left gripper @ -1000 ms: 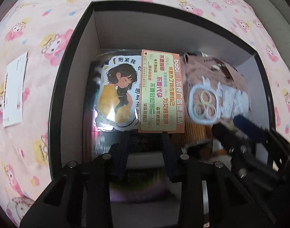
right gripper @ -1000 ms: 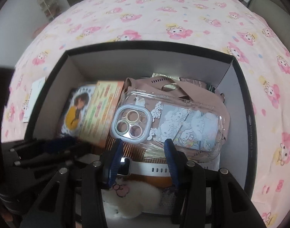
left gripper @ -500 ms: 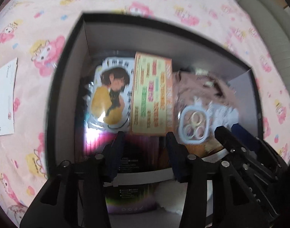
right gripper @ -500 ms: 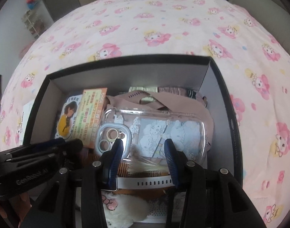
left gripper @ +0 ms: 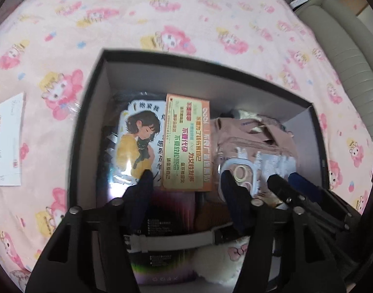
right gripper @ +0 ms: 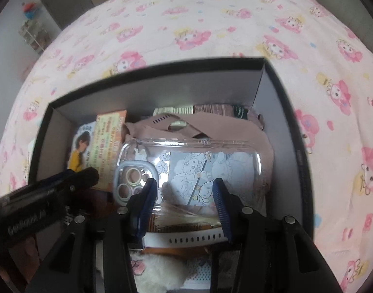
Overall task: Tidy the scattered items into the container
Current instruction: 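Withdraw the right tool from the box toward the white envelope, then close the right tool on the edge of the white-backed red envelope, then lift the envelope with the right tool and carry it over the box, then lower the red envelope into the box and open the right tool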
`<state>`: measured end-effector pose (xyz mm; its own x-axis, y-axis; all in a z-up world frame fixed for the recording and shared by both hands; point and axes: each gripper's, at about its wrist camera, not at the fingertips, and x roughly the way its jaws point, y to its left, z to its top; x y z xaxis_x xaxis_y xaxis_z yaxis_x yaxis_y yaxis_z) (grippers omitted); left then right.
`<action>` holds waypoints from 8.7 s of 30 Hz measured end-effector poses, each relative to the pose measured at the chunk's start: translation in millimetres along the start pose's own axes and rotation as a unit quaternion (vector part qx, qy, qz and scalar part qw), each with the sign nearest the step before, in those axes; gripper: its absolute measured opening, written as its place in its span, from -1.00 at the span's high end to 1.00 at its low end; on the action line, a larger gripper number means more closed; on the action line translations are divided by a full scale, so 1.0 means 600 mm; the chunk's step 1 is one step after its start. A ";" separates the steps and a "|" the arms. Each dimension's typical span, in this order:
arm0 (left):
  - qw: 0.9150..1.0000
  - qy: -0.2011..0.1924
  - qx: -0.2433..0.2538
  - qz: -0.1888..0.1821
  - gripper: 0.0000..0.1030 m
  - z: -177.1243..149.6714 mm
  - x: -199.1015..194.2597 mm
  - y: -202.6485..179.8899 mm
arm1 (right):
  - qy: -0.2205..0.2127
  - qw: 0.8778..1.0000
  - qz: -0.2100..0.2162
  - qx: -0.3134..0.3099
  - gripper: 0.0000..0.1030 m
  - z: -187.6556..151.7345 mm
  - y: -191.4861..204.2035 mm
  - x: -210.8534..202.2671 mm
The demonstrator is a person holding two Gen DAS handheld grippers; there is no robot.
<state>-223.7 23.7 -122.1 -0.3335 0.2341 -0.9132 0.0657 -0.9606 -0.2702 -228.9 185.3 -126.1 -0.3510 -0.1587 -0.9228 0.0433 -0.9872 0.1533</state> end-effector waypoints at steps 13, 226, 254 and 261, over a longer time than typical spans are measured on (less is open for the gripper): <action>0.995 -0.089 0.048 -0.018 -0.30 -0.103 -0.164 0.009 | -0.089 0.995 0.039 -0.017 -0.07 -0.069 0.032 -0.139; 0.988 -0.048 0.118 -0.091 -0.22 -0.224 -0.071 0.132 | -0.089 0.995 0.040 -0.005 0.21 -0.296 0.076 -0.096; 0.992 -0.003 0.092 -0.085 -0.15 -0.280 -0.045 0.126 | -0.018 0.987 0.155 0.038 0.21 -0.287 0.067 -0.024; 0.993 -0.032 0.070 -0.086 0.09 -0.297 -0.110 0.124 | -0.055 0.987 0.148 0.003 0.37 -0.291 0.075 -0.096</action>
<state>-29.1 -36.5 -136.5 -0.3881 0.3902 -0.8349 -0.1269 -0.9199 -0.3710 -43.5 147.5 -127.4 -0.4226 -0.4373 -0.7938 0.1536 -0.8978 0.4129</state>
